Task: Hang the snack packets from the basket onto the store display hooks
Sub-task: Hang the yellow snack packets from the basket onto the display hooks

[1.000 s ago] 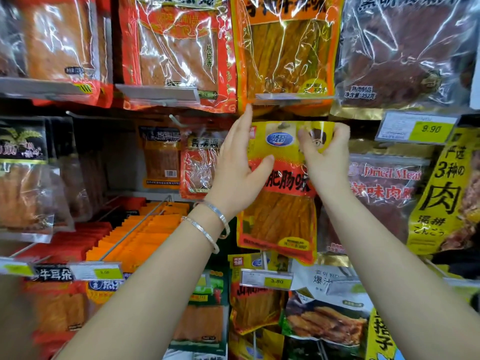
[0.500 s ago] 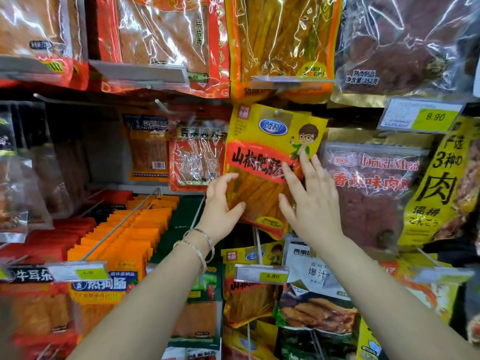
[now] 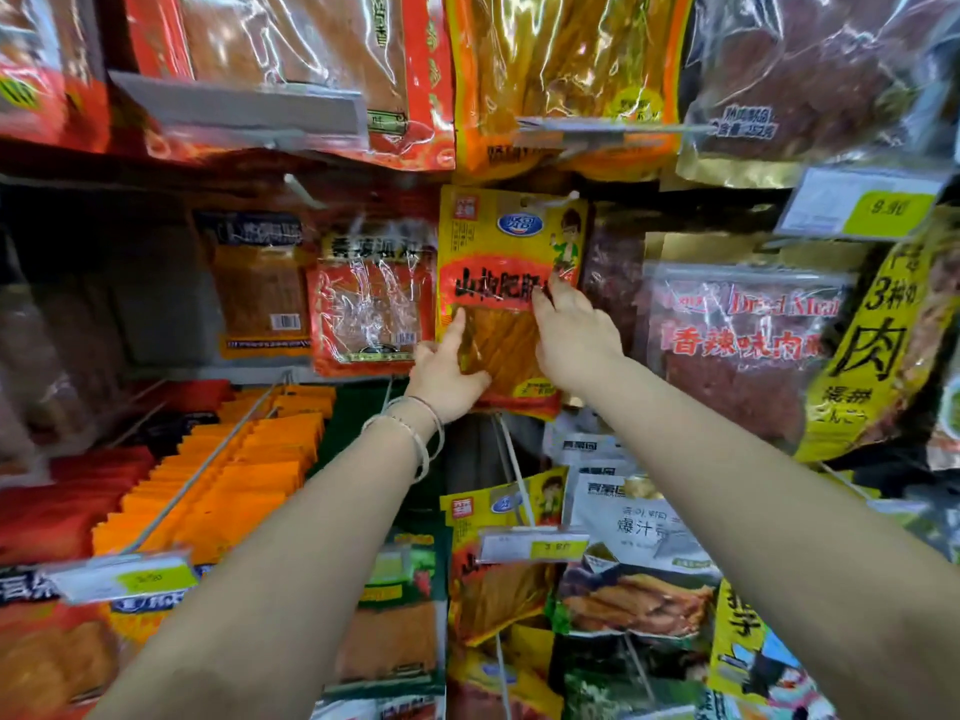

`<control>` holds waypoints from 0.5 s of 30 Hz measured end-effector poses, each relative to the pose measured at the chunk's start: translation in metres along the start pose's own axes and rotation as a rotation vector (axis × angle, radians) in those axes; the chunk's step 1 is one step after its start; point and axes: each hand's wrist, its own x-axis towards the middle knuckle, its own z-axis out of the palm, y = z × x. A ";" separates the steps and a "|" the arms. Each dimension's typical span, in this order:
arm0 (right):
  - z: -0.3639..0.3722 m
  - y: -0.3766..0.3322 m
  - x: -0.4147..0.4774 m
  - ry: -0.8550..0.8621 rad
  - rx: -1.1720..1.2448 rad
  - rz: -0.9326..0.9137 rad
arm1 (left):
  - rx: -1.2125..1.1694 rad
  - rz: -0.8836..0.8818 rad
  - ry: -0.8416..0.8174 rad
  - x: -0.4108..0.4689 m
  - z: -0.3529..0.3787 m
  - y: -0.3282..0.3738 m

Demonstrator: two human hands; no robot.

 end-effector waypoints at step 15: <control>0.005 -0.022 -0.152 0.072 0.685 0.294 | -0.232 0.291 0.017 -0.125 -0.016 -0.032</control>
